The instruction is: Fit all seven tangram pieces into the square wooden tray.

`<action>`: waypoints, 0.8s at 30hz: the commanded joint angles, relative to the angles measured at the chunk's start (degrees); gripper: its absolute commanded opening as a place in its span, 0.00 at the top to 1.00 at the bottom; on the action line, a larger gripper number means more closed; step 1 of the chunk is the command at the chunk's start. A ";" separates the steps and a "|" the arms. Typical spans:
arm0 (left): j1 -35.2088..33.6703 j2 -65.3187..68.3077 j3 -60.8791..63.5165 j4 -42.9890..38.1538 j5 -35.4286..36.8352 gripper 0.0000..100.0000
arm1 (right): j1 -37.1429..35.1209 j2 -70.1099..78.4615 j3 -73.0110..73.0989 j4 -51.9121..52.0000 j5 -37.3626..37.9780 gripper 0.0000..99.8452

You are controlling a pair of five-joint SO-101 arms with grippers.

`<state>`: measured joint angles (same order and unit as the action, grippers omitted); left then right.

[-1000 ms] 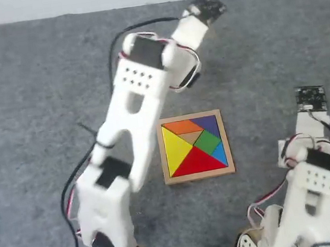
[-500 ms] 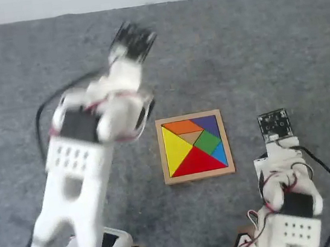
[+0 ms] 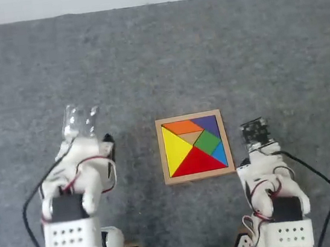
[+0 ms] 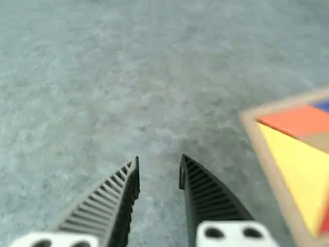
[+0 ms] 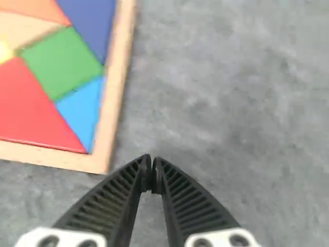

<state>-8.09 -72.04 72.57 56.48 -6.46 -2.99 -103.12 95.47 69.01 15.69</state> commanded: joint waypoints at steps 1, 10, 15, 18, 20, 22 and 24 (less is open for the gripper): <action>-1.93 -8.44 8.40 -5.10 0.70 0.88 | -2.07 -0.84 0.97 -0.75 -0.79 0.99; -1.67 -27.43 24.22 -8.09 0.70 0.88 | -2.07 -0.84 0.97 1.98 -0.44 0.99; -1.58 -32.26 23.87 -1.49 0.97 0.88 | -2.15 -0.84 0.97 2.07 -0.44 0.99; -1.76 -32.00 23.87 1.23 0.97 0.88 | -2.15 -0.84 0.97 2.07 -0.44 0.99; -1.85 -32.00 23.87 1.67 0.79 0.88 | -2.15 -0.84 0.97 2.07 -0.44 0.99; -1.85 -32.00 23.87 1.76 0.79 0.88 | -2.15 -0.84 0.97 2.07 -0.44 0.99; -1.85 -32.00 23.87 2.02 0.79 0.88 | -2.15 -0.84 0.97 2.07 -0.44 0.99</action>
<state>-9.49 -102.90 96.92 58.07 -6.46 -4.31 -103.12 95.47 70.51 15.69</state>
